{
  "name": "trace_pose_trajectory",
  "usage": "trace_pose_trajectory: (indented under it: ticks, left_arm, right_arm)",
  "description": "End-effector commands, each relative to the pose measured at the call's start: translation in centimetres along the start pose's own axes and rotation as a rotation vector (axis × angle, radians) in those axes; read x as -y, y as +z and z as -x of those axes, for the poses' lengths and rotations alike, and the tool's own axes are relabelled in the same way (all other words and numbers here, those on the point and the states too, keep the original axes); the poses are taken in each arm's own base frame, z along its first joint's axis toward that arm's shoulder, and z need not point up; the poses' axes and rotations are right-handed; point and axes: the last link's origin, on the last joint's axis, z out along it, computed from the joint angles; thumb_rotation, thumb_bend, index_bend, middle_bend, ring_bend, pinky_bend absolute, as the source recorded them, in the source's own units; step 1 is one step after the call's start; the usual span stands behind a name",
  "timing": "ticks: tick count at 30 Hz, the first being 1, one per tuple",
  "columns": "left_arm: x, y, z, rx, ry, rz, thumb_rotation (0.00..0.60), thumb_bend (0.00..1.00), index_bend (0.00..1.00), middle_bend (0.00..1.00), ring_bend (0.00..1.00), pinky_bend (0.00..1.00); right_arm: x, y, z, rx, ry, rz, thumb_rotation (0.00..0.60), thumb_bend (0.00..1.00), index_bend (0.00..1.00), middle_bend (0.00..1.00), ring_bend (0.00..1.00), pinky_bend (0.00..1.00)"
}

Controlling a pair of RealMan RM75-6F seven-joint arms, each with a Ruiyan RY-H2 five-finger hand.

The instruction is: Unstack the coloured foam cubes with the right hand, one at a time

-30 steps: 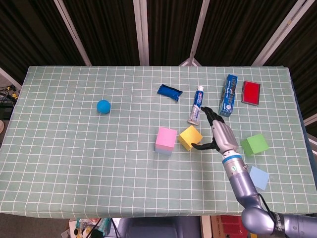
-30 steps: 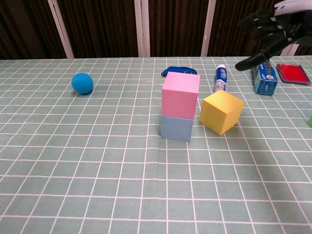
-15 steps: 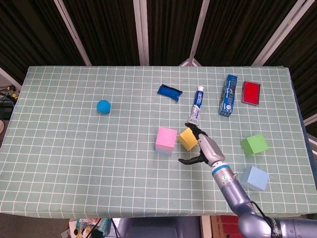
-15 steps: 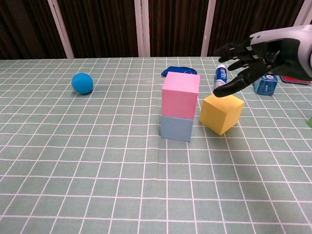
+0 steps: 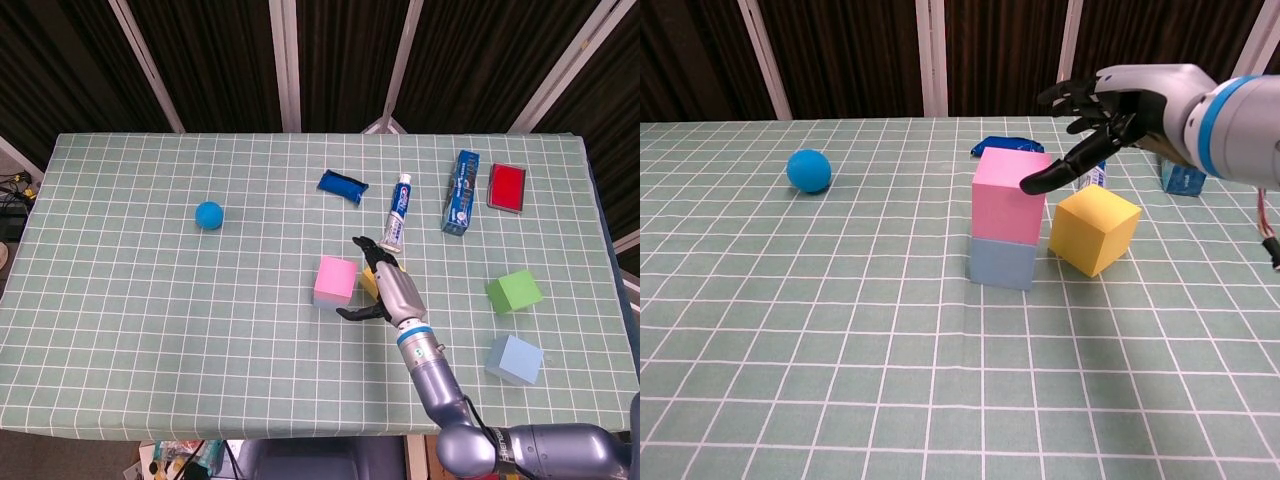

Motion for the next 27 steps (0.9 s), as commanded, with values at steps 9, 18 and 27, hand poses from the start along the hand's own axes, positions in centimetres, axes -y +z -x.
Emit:
trace_pose_trajectory:
  ticks: [9, 18, 27]
  left_arm:
    - [0.1, 0.2, -0.1, 0.004, -0.008, -0.003, 0.6, 0.25, 0.18, 0.0, 0.0, 0.0]
    - [0.3, 0.2, -0.2, 0.007, -0.015, -0.006, 0.6, 0.25, 0.18, 0.0, 0.0, 0.0]
    - [0.4, 0.2, -0.4, 0.005, -0.018, -0.008, 0.6, 0.25, 0.18, 0.0, 0.0, 0.0]
  right_arm:
    - [1.5, 1.2, 2.9, 0.002, -0.011, -0.023, 0.6, 0.15, 0.03, 0.06, 0.0, 0.0]
    - [2.1, 2.4, 4.2, -0.04, -0.029, -0.031, 0.6, 0.15, 0.08, 0.1, 0.0, 0.0]
    - [0.3, 3.8, 4.6, -0.117, -0.072, 0.027, 0.6, 0.15, 0.18, 0.23, 0.04, 0.0]
